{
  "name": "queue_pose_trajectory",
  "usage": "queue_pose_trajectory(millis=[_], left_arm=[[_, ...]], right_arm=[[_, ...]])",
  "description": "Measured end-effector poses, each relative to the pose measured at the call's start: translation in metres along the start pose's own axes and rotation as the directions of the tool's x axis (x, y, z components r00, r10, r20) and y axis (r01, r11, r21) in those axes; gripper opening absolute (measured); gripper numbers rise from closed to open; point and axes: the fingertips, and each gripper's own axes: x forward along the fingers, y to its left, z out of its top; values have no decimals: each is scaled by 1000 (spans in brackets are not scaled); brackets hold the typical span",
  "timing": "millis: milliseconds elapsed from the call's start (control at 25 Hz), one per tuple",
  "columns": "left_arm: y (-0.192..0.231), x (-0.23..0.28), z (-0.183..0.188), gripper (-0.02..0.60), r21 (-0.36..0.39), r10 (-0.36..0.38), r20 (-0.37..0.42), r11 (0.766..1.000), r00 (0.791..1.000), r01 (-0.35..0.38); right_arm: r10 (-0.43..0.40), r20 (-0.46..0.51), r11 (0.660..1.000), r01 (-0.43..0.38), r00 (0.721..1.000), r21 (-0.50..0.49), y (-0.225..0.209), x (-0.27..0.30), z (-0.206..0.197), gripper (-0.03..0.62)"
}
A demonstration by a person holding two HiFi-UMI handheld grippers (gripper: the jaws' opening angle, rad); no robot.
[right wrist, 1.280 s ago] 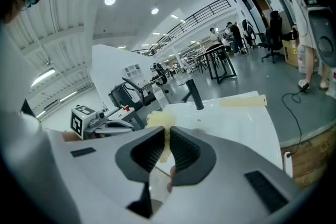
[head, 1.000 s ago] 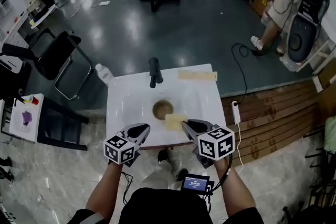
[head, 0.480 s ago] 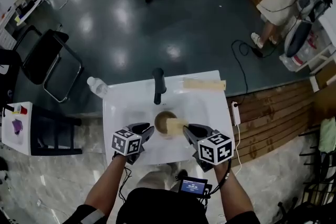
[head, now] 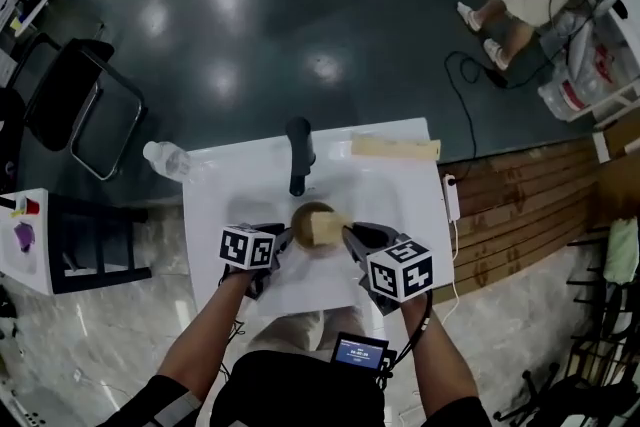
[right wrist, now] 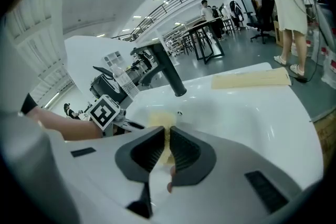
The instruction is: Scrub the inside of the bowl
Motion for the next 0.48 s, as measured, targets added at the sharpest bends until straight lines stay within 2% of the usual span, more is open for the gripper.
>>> queue_pose_trajectory(millis=[200, 480], left_arm=[[8, 18, -5, 74, -72, 23, -36, 997, 999, -25], [13, 36, -10, 74, -103, 61, -76, 992, 995, -69]], right_arm=[[25, -44, 1000, -25, 999, 13, -15, 19, -8, 37], [42, -101, 999, -41, 994, 12, -31, 39, -18, 37]])
